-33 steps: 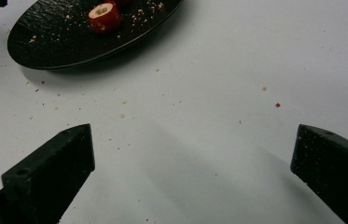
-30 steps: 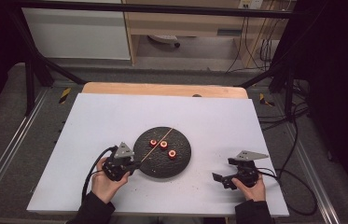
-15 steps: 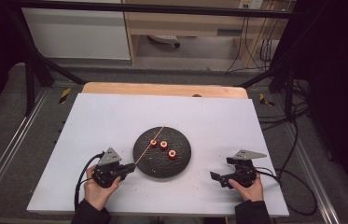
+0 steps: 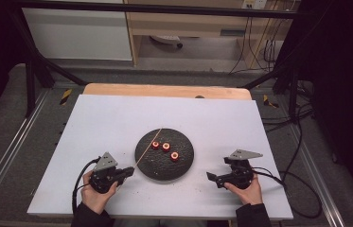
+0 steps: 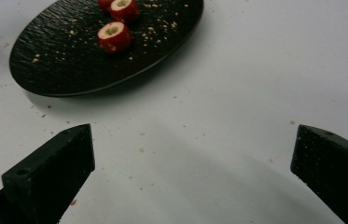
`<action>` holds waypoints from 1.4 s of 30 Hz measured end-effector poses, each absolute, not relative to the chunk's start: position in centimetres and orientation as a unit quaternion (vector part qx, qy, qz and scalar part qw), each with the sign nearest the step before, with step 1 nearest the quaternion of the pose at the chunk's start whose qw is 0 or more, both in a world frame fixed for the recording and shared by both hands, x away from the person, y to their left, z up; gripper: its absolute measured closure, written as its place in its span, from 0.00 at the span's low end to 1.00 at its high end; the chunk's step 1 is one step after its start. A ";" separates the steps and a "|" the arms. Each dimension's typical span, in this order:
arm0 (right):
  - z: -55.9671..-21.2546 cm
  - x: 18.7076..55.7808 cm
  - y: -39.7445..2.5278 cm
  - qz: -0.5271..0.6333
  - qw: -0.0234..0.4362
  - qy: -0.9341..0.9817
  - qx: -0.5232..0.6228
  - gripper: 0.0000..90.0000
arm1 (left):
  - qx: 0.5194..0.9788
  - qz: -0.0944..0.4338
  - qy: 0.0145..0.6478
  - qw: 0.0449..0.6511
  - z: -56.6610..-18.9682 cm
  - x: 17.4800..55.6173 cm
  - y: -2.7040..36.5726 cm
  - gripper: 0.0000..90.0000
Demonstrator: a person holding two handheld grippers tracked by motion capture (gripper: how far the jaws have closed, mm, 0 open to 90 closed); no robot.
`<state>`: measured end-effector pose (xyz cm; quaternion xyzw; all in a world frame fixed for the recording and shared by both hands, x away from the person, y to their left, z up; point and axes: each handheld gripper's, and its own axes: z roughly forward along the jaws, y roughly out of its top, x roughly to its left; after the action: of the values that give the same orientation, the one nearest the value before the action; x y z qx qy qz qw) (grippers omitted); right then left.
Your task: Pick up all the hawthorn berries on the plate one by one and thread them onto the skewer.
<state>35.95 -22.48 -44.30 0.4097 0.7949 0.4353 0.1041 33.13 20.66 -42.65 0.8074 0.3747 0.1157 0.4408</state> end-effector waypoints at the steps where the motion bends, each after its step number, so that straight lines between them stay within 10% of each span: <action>1: -44.2 36.0 -22.3 0.434 0.105 0.795 0.410 0.01 | 0.807 0.117 0.374 0.442 -42.7 33.1 20.7 0.98; 42: -39.3 42.3 -8.6 0.316 0.088 0.875 0.357 0.25 | 0.808 0.123 0.368 0.443 -42.5 33.0 20.7 0.98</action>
<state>42.33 -8.58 -39.25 0.3568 0.8747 0.3160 0.0875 32.97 20.71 -42.50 0.8084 0.3681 0.1230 0.4426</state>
